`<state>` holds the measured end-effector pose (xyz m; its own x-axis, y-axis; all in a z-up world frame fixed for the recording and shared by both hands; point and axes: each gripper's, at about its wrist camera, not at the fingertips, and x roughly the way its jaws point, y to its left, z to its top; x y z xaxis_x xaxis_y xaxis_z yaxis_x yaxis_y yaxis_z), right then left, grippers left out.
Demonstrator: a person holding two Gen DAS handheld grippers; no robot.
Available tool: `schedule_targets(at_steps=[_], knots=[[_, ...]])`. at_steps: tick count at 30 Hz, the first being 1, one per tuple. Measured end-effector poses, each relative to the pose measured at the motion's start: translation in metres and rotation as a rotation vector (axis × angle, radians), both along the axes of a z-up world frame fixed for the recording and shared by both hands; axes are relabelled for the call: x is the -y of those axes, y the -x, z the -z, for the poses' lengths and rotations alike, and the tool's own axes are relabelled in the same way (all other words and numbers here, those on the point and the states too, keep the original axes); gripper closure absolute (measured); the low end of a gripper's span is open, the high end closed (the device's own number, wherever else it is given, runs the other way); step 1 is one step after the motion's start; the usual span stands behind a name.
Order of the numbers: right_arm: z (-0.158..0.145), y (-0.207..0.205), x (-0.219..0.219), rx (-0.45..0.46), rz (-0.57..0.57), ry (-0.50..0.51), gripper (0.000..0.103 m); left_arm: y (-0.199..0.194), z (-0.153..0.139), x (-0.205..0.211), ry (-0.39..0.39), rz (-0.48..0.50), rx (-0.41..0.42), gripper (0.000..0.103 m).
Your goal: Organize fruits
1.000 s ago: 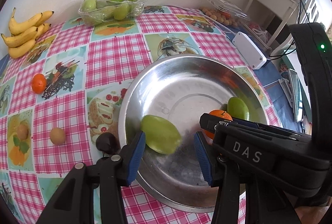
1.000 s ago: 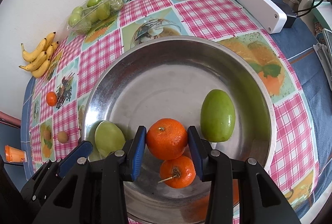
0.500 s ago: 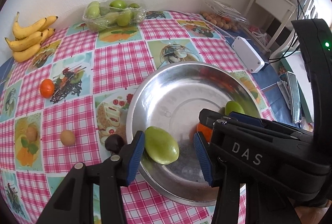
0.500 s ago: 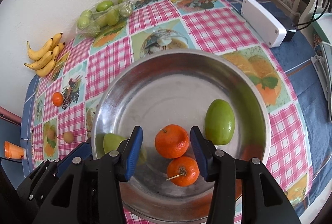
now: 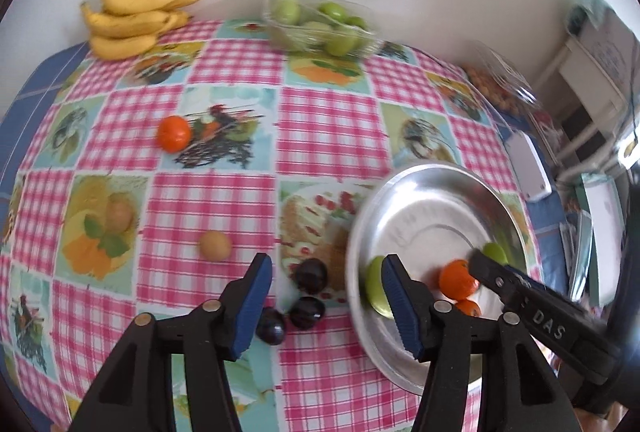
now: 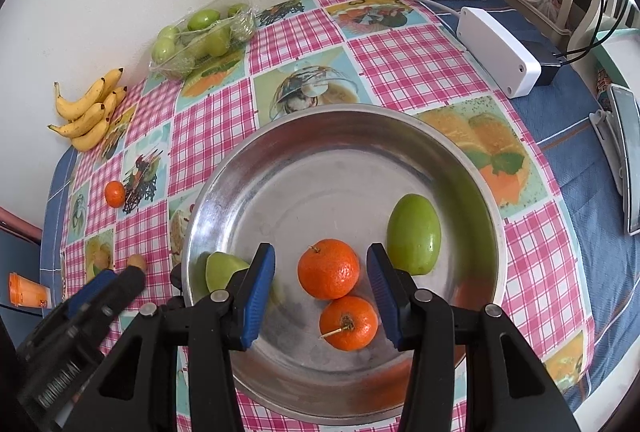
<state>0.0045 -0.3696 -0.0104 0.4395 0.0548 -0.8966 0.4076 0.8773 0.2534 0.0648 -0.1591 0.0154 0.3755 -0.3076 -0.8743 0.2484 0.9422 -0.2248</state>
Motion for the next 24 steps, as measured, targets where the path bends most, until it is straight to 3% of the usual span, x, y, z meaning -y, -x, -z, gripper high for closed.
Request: schedule_targets(at_steps=[9,17,24], knots=[[-0.004,-0.001,-0.011,-0.002,-0.029,0.023,0.054,-0.016,0.010,-0.049,0.044,-0.165,-0.076,0.042],[-0.004,-0.003,-0.015,-0.010,-0.046,0.031,0.053,-0.018,0.010,-0.057,0.042,-0.192,-0.087,0.039],[-0.002,-0.003,-0.015,-0.012,-0.047,0.038,0.028,-0.019,0.019,-0.054,-0.001,-0.191,-0.115,0.027]])
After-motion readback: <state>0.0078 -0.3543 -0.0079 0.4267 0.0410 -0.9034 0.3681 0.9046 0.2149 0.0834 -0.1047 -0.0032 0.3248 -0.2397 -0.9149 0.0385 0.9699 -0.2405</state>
